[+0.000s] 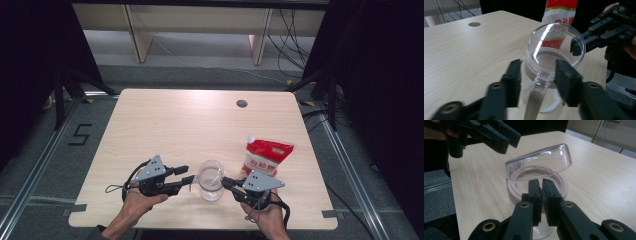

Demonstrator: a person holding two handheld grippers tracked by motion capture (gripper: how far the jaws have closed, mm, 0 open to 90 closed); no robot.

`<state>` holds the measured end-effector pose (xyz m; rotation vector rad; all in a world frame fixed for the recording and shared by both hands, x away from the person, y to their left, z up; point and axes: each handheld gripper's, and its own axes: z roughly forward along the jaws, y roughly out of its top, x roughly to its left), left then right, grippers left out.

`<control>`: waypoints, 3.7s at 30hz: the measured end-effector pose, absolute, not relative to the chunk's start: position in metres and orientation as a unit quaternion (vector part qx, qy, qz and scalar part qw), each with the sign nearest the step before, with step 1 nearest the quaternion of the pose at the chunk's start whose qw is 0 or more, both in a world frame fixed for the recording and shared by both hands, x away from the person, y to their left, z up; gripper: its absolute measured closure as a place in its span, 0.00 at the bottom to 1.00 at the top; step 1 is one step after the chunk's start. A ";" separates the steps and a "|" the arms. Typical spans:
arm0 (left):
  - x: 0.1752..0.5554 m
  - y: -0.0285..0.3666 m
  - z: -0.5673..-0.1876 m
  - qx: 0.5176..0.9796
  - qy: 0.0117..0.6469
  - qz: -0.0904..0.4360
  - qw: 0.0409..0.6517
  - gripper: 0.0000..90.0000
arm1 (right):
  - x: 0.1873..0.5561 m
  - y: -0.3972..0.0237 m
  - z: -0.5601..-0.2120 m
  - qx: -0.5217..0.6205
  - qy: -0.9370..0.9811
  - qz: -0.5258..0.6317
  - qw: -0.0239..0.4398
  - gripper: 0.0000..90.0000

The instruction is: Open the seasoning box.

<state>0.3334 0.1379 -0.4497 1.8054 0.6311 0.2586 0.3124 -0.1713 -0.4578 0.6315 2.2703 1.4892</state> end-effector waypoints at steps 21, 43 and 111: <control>0.323 0.156 -0.475 0.798 0.315 0.119 0.501 0.23 | 0.312 -0.149 -0.450 0.212 0.796 0.540 0.175 0.94; 0.319 0.162 -0.486 0.803 0.315 0.115 0.493 0.23 | 0.307 -0.129 -0.448 0.189 0.797 0.548 0.171 0.93; 0.322 0.161 -0.496 0.803 0.324 0.114 0.487 0.18 | 0.309 -0.304 -0.468 0.314 0.756 0.523 0.236 0.34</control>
